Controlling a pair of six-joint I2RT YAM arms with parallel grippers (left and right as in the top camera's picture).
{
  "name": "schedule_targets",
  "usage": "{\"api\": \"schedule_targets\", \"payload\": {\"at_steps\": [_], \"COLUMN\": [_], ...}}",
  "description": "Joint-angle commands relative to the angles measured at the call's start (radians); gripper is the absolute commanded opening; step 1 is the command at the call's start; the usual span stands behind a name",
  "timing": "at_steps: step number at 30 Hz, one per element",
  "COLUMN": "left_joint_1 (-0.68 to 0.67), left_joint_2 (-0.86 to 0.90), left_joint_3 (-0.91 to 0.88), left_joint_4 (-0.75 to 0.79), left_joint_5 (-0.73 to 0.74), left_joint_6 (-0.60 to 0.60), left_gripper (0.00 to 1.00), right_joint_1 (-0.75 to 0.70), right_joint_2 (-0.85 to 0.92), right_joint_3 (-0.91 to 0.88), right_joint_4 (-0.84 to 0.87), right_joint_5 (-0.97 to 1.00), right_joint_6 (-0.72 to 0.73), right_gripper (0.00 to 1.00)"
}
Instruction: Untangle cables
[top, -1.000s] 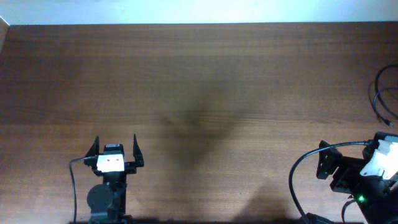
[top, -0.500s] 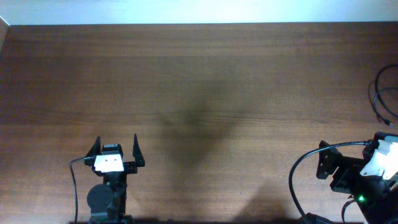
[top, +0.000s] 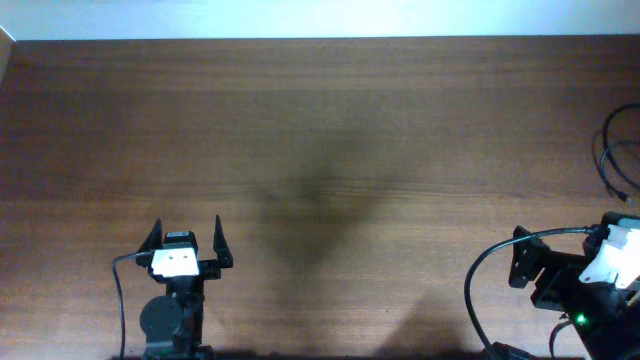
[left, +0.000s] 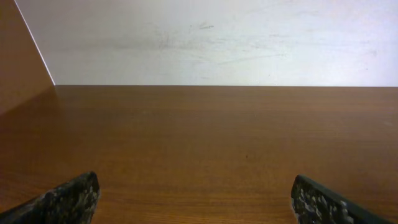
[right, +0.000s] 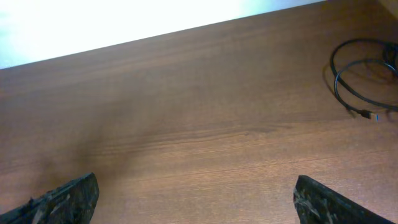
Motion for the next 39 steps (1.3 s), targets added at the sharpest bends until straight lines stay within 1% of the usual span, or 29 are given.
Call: {"api": "schedule_targets", "payload": {"at_steps": [1, 2, 4, 6, 8, 10, 11, 12, 13, 14, 16, 19, 20, 21, 23, 30, 35, 39], "left_joint_1": [0.006, 0.006, 0.006, 0.006, 0.006, 0.006, 0.006, 0.006, 0.006, 0.006, 0.006, 0.006, 0.006, 0.006, 0.006, 0.006, 0.006, 0.006], "left_joint_2": [0.000, 0.000, 0.000, 0.000, 0.000, 0.000, 0.000, 0.000, 0.000, 0.000, 0.000, 0.000, 0.000, 0.000, 0.000, 0.000, 0.000, 0.000], "left_joint_3": [-0.002, -0.002, -0.002, -0.002, -0.002, -0.002, -0.002, -0.002, -0.002, -0.002, -0.002, -0.002, -0.002, -0.002, -0.002, -0.002, -0.002, -0.002], "left_joint_4": [-0.006, -0.006, -0.006, -0.006, -0.006, -0.006, -0.006, -0.006, -0.006, -0.006, -0.006, -0.006, -0.006, -0.006, -0.006, -0.006, -0.006, -0.006], "left_joint_5": [0.012, 0.012, 0.012, 0.012, 0.012, 0.012, 0.012, 0.012, 0.012, 0.012, 0.012, 0.012, 0.012, 0.012, 0.012, 0.012, 0.012, 0.012], "left_joint_6": [-0.011, -0.011, -0.011, -0.011, -0.011, -0.011, -0.011, -0.011, -0.011, -0.011, -0.011, -0.011, -0.011, -0.011, -0.011, -0.011, -0.011, -0.011], "left_gripper": [0.99, 0.99, 0.99, 0.99, 0.99, 0.99, 0.98, 0.99, 0.99, 0.99, 0.99, 0.99, 0.99, 0.99, 0.99, 0.99, 0.99, 0.99], "right_joint_1": [0.008, 0.008, 0.008, 0.008, 0.016, 0.034, 0.045, 0.051, 0.054, 0.063, 0.067, 0.094, 0.130, 0.253, 0.299, 0.313, 0.314, 0.323], "right_joint_2": [-0.003, -0.003, -0.004, -0.026, -0.070, -0.145, -0.195, -0.227, -0.251, -0.295, -0.362, -0.442, -0.475, -0.557, -0.586, -0.586, -0.586, -0.586], "right_joint_3": [-0.002, -0.003, -0.020, -0.087, -0.204, -0.375, -0.500, -0.579, -0.639, -0.742, -0.878, -1.007, -1.039, -1.088, -1.102, -1.175, -1.174, -1.174], "right_joint_4": [-0.016, -0.002, 0.082, 0.268, 0.511, 0.793, 0.965, 1.072, 1.144, 1.249, 1.355, 1.427, 1.428, 1.425, 1.425, 1.427, 1.393, 1.296], "right_joint_5": [0.039, 0.038, 0.037, 0.035, 0.035, 0.026, 0.008, 0.001, 0.000, 0.000, 0.001, 0.023, 0.080, 0.296, 0.365, 0.320, 0.318, 0.302], "right_joint_6": [-0.007, -0.006, -0.005, 0.003, 0.004, 0.005, 0.004, 0.004, 0.005, 0.004, 0.004, 0.004, 0.004, 0.004, 0.004, 0.004, 0.001, 0.004], "right_gripper": [0.99, 0.99, 0.99, 0.99, 0.99, 0.99, 0.99, 0.99, 0.99, 0.99, 0.98, 0.99, 0.99, 0.99, 0.99, 0.99, 0.98, 0.99]}}
